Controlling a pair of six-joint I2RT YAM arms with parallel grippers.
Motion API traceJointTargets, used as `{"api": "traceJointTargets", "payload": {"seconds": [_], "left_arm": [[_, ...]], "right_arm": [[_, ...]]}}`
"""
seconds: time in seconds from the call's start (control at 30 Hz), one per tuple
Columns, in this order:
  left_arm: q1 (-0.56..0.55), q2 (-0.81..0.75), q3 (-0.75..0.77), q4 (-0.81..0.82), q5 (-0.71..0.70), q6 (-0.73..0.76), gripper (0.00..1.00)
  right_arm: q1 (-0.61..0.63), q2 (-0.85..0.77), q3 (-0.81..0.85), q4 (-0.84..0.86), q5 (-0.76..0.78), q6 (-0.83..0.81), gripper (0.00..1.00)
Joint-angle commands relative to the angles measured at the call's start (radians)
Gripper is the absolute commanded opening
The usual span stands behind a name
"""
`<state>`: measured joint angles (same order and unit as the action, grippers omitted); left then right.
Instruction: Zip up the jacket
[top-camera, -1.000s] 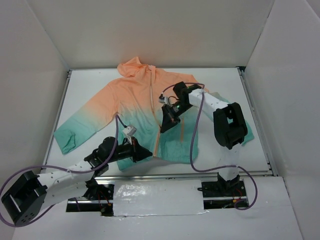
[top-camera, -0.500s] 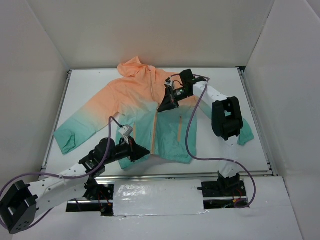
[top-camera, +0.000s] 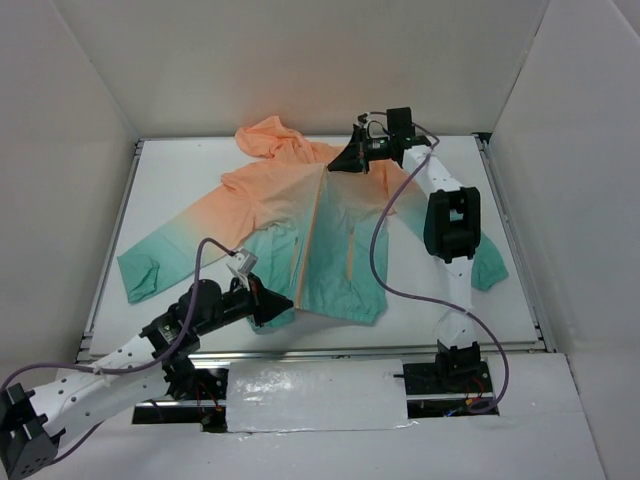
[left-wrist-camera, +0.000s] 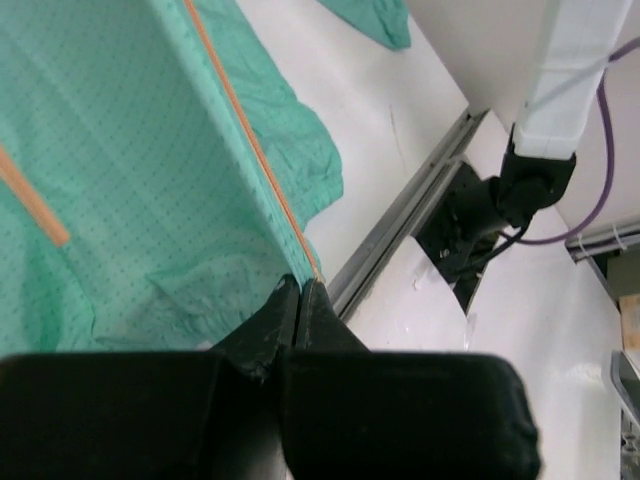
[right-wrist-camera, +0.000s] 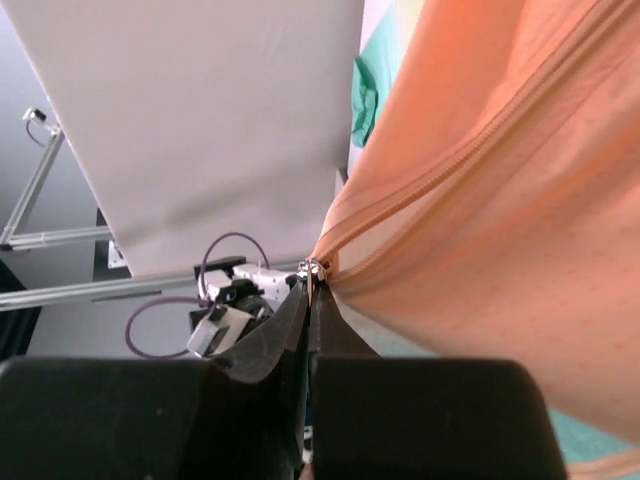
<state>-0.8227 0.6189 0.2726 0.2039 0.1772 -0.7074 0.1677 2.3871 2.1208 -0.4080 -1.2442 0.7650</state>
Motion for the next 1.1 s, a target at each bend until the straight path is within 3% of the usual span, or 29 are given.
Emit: {"api": "traceJointTargets", "payload": {"seconds": [0.0,0.1,0.13,0.2,0.23,0.3,0.43,0.63,0.73,0.9,1.07], "left_arm": [[-0.056,-0.054,0.049,-0.3,0.133,-0.024,0.0],[-0.056,-0.044,0.111,-0.4,0.001,-0.03,0.08],[-0.056,-0.035,0.135,-0.426,-0.037,-0.038,0.31],[-0.056,0.001,0.204,-0.475,-0.096,-0.058,0.55],[-0.056,0.008,0.229,-0.486,-0.152,-0.064,0.84],[-0.055,0.039,0.307,-0.521,-0.22,-0.081,0.97],[-0.047,0.157,0.46,-0.535,-0.392,-0.08,0.99],[0.02,0.329,0.562,-0.252,-0.292,0.072,0.98],[0.088,0.407,0.576,-0.174,-0.22,0.108,0.96],[0.132,0.479,0.571,-0.138,-0.162,0.163,0.84],[0.134,0.515,0.514,-0.069,-0.105,0.189,0.83]], "right_arm": [[-0.094,-0.044,-0.029,0.216,0.131,0.019,0.0],[-0.057,-0.187,-0.192,0.226,0.126,-0.097,0.0],[-0.033,-0.222,-0.224,0.201,0.129,-0.134,0.0],[-0.002,-0.305,-0.266,0.05,0.147,-0.311,0.0],[0.016,-0.328,-0.271,-0.024,0.166,-0.373,0.0],[0.076,-0.383,-0.292,-0.216,0.265,-0.536,0.0],[0.164,-0.465,-0.406,-0.331,0.448,-0.636,0.0],[0.257,-0.551,-0.539,-0.367,0.496,-0.698,0.0],[0.266,-0.604,-0.579,-0.351,0.444,-0.699,0.0],[0.271,-0.657,-0.594,-0.345,0.408,-0.691,0.0],[0.282,-0.674,-0.59,-0.344,0.362,-0.669,0.0]]}}
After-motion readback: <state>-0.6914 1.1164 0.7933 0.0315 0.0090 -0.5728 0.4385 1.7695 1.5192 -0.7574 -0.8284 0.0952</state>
